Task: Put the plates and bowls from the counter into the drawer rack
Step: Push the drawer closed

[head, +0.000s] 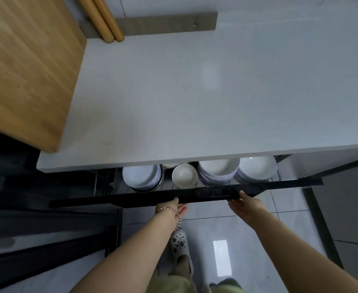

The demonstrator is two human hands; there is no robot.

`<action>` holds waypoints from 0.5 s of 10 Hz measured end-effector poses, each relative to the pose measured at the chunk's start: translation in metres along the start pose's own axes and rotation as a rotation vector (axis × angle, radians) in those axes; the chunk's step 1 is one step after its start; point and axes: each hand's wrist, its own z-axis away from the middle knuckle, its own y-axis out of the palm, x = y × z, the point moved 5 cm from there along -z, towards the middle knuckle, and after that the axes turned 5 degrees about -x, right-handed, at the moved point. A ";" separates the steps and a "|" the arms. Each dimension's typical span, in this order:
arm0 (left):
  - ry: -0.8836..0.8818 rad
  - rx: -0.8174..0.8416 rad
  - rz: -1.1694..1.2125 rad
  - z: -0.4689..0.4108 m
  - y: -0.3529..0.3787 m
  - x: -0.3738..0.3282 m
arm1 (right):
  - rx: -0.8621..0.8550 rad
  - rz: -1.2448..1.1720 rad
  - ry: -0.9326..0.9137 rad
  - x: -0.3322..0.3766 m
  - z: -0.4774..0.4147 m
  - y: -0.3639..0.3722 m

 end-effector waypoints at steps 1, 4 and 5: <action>-0.008 0.062 -0.038 -0.013 0.014 -0.022 | 0.065 -0.007 0.018 0.018 0.000 0.016; -0.038 0.057 0.149 -0.039 0.051 -0.073 | 0.129 -0.269 0.035 0.068 -0.010 0.055; -0.059 0.077 0.211 -0.037 0.059 -0.076 | 0.165 -0.286 0.040 0.077 -0.011 0.061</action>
